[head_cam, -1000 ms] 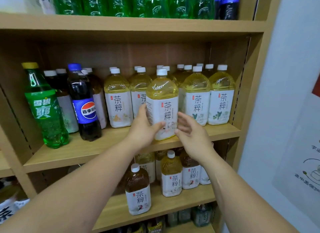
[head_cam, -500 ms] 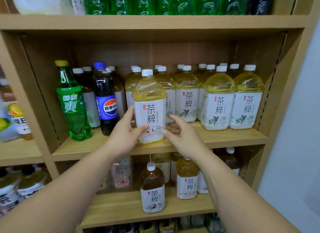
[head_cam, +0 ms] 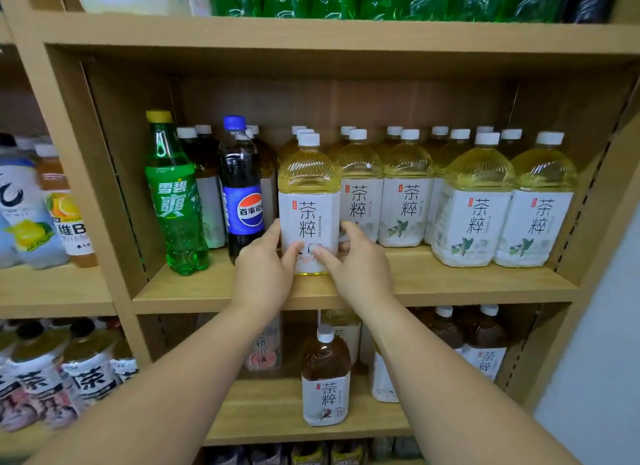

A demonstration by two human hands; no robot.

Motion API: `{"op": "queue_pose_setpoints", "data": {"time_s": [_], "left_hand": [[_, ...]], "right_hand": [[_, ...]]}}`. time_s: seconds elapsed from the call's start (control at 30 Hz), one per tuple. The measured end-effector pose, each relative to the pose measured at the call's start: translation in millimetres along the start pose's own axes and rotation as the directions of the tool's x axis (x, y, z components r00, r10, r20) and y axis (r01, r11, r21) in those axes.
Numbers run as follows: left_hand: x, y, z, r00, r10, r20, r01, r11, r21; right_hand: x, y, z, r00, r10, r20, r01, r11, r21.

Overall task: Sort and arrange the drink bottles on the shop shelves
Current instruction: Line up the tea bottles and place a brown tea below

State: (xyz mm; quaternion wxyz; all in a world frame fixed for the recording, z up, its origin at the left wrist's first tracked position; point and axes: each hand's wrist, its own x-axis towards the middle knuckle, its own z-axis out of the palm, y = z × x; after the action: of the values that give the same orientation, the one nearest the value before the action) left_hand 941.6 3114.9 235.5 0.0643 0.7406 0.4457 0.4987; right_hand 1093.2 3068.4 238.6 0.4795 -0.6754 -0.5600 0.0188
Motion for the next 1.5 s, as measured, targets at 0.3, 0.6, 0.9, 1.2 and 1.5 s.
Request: {"op": "queue_pose_setpoints", "data": {"time_s": [0.3,0.6,0.9,1.2,1.5], "left_hand": [[4,-3,9,0.996,-0.085,-0.009,0.085,0.996,-0.001],[-120,-23,-13,0.993,0.015,-0.12,-0.033,0.988,-0.15],[-152,-86,61,0.745,-0.307,0.592,0.36,0.932,0.029],[-148,-101,90,0.677,-0.245,0.694,0.44,0.891,-0.114],[-153,-73,45,0.721,-0.103,0.685,0.334,0.918,-0.213]], "right_hand": [[-5,0,-10,0.994,0.009,0.106,-0.017,0.996,0.082],[-126,80,-16,0.971,0.081,-0.227,-0.036,0.98,0.195],[-118,112,43,0.823,0.29,0.488,-0.315,0.948,-0.031],[-126,123,57,0.836,0.28,0.471,-0.327,0.945,0.018],[-152,108,27,0.882,0.2,0.426,-0.304,0.933,0.192]]}}
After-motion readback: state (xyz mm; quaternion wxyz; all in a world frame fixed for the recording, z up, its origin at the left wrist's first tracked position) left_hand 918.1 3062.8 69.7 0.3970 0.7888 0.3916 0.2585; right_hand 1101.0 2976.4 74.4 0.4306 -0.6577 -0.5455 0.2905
